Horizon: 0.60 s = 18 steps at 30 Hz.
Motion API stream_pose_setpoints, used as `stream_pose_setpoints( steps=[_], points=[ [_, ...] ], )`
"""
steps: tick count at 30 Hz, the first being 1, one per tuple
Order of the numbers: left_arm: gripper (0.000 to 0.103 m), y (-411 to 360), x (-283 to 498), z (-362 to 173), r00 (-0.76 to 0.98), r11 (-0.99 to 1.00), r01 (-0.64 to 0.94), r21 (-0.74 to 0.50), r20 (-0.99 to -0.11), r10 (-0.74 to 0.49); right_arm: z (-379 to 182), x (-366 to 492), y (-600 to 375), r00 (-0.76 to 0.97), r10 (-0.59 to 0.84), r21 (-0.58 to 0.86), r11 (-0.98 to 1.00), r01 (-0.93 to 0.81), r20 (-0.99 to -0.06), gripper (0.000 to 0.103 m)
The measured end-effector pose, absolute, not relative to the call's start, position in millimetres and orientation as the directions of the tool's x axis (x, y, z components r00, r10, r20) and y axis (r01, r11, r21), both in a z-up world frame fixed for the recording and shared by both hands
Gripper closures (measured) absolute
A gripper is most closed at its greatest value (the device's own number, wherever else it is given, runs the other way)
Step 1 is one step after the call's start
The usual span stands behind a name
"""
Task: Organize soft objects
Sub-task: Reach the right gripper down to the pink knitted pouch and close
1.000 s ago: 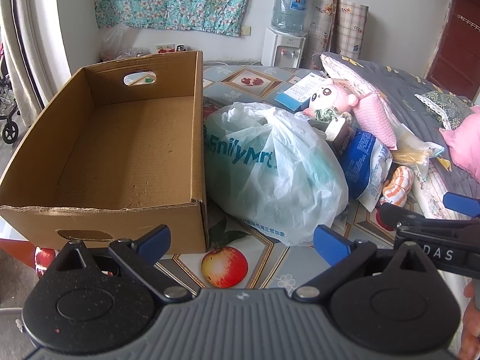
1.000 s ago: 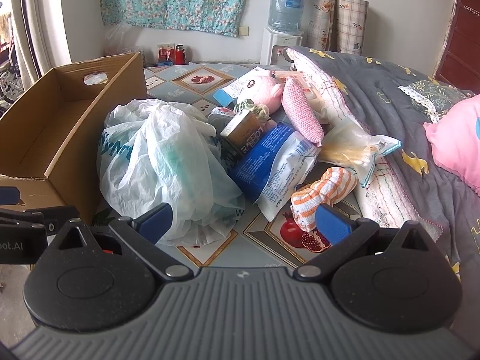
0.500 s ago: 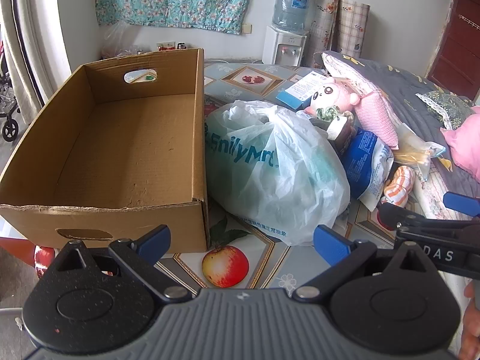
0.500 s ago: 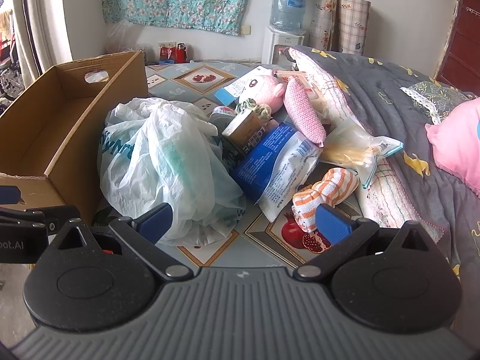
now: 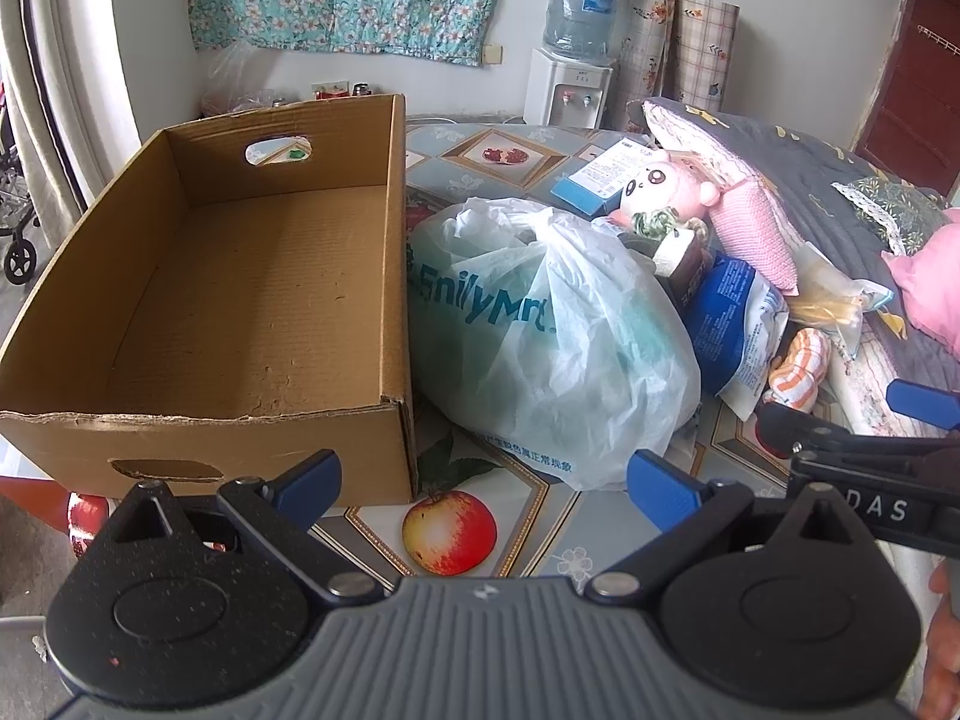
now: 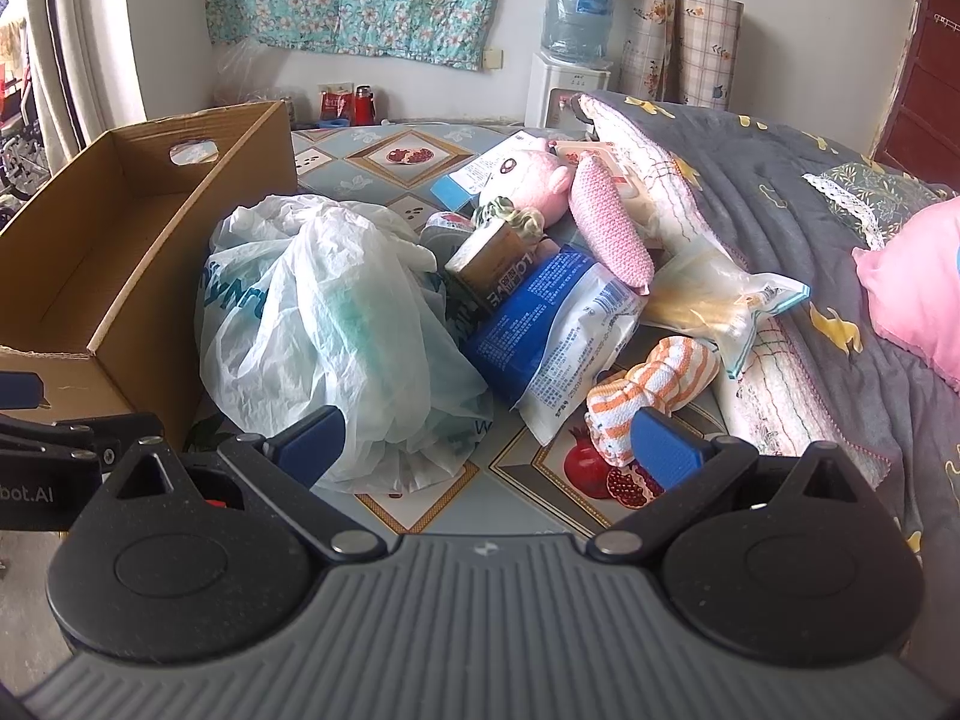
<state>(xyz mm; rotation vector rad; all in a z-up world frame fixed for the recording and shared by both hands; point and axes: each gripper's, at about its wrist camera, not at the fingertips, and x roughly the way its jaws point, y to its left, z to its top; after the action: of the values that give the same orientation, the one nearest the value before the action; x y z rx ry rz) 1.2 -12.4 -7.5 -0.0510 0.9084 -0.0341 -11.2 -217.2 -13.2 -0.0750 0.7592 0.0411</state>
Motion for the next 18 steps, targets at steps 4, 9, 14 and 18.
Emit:
stream_pose_setpoints(
  steps=[4,9,14,18],
  points=[
    [0.001,-15,2,-7,0.620,0.999,0.016,-0.049,-0.784,-0.048,-14,-11,-220,0.725,0.013,-0.042,0.997,-0.058,-0.689,0.001],
    [0.001,-27,1,-4,0.637,0.997,0.066,-0.040,-0.768,-0.073,-19,-12,-243,0.739,0.024,-0.005,0.999,-0.037,-0.673,0.001],
    [0.001,-46,11,3,0.663,0.989,0.139,-0.044,-0.738,-0.126,-18,-13,-283,0.777,0.011,0.014,1.000,-0.003,-0.630,0.001],
    [0.001,-65,30,14,0.678,0.977,0.205,-0.052,-0.713,-0.180,-17,-10,-317,0.825,-0.028,-0.011,1.000,0.026,-0.564,0.001]
  ],
)
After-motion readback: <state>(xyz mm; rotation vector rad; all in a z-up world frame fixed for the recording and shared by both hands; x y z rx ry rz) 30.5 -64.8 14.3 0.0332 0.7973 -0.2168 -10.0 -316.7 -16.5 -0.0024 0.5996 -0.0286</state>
